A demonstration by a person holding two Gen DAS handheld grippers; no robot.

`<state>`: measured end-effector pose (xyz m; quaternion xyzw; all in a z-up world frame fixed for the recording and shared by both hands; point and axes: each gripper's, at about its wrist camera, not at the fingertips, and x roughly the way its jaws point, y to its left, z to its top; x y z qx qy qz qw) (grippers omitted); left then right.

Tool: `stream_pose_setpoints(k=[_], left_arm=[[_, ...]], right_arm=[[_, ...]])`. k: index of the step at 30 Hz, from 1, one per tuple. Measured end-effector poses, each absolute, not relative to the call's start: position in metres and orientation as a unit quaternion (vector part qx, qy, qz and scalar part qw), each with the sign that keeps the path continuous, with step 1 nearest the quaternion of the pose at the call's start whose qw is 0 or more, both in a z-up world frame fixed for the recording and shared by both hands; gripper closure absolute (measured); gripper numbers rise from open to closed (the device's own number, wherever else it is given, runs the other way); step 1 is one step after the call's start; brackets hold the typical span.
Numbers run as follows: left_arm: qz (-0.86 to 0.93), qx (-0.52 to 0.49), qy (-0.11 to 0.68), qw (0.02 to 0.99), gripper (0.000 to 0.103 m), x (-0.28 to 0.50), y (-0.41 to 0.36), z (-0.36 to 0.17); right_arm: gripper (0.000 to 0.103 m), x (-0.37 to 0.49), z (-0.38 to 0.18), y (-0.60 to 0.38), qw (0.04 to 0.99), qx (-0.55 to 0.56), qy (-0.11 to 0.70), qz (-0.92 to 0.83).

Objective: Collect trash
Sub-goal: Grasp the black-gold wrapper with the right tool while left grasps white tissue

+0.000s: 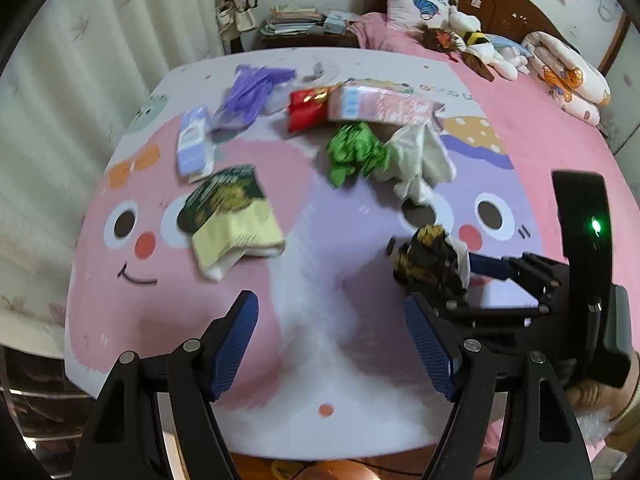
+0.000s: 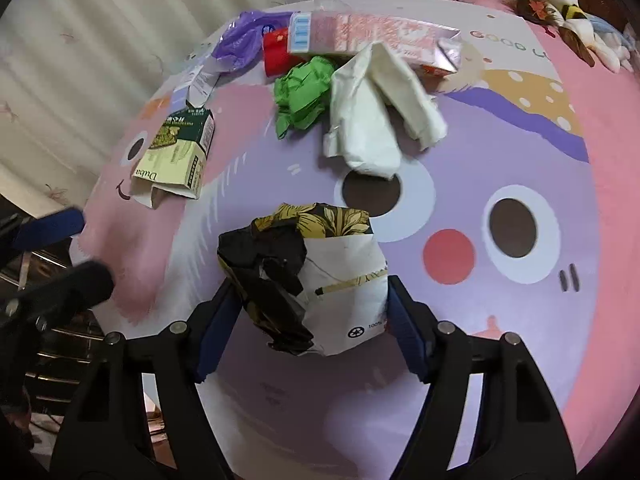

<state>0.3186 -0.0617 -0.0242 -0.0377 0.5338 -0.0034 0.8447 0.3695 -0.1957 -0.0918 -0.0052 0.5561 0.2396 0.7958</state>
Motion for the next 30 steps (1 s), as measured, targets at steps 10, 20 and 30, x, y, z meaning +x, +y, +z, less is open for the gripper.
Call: stream_pose_setpoints(k=[10,20,30], left_arm=[[-0.042,-0.013,0.507,0.861,0.033,0.389,-0.109,-0.006],[-0.055,0.059,0.522,0.849,0.05,0.468,-0.151,-0.029],[-0.044,0.092,0.556,0.825,0.065,0.499,-0.159,-0.068]], right_arm=[[0.035,0.387,-0.063,-0.259,0.822,0.043,0.531,0.202],[0.035,0.402,-0.048,-0.309,0.834,0.076,0.52,0.169],[0.035,0.4,-0.058,-0.321,0.829,0.084,0.528,0.163]])
